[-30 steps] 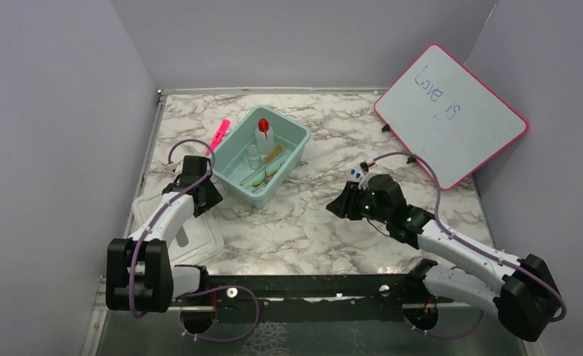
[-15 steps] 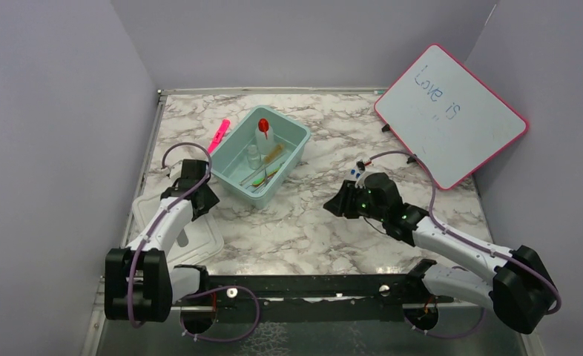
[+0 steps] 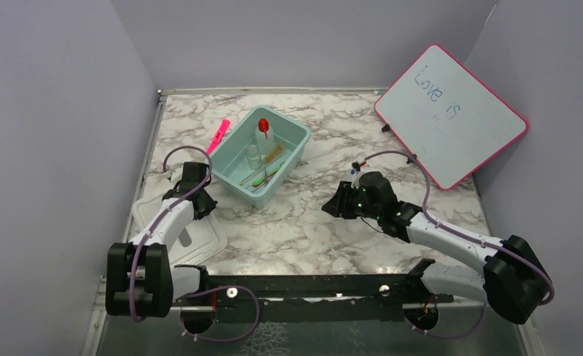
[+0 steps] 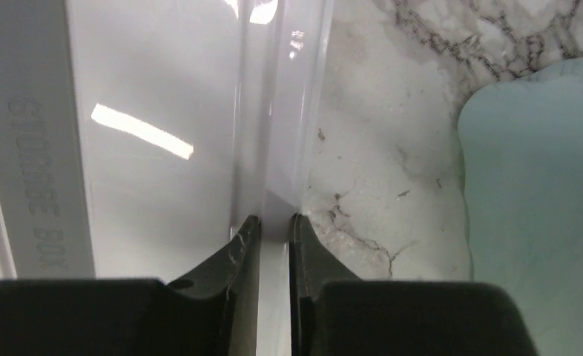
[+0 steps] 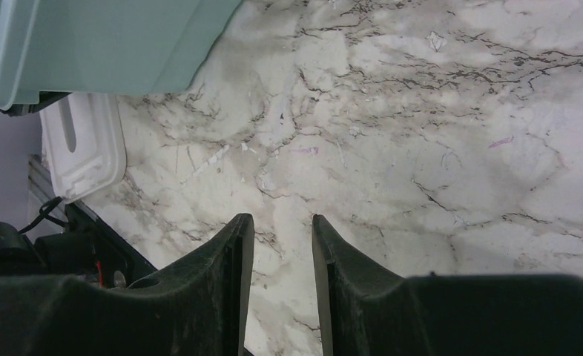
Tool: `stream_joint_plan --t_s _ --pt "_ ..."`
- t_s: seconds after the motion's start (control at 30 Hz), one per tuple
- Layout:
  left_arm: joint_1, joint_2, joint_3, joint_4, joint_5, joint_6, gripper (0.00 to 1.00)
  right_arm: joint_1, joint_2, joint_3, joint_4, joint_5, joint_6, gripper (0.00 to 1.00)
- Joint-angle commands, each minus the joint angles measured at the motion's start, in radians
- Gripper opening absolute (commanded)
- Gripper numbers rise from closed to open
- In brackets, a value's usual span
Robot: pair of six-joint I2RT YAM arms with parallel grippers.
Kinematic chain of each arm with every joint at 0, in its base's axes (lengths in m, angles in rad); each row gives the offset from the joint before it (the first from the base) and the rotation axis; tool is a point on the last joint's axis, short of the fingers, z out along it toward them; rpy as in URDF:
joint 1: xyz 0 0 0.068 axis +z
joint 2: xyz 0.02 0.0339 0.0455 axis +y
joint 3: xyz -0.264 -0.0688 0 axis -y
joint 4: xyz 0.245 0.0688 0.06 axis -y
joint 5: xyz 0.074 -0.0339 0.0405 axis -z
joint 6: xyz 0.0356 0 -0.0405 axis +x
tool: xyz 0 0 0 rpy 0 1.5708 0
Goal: Organize the chemistry lab equipment
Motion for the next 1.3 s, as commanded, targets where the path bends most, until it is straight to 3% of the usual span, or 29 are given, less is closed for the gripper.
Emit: stream_joint_plan --t_s 0.0,0.47,0.7,1.0,1.17,1.27 --pt "0.002 -0.095 0.015 -0.015 0.008 -0.007 0.12 0.011 0.024 0.044 -0.009 0.01 0.019 0.4" --pt "0.003 -0.443 0.109 -0.151 -0.096 0.0 0.05 0.192 0.046 0.138 0.01 0.027 0.099 0.45" --pt "0.003 -0.505 0.271 -0.179 -0.092 0.158 0.04 0.212 0.052 0.17 0.043 0.032 0.059 0.45" --pt "0.002 -0.353 0.529 -0.145 0.21 0.414 0.04 0.212 0.044 0.232 -0.028 0.162 0.048 0.45" --pt "-0.004 -0.228 0.634 -0.099 0.419 0.44 0.04 0.212 0.027 0.244 -0.075 0.22 0.059 0.45" --pt "-0.025 -0.174 0.672 -0.072 0.46 0.443 0.04 0.212 0.013 0.235 -0.094 0.242 0.072 0.45"
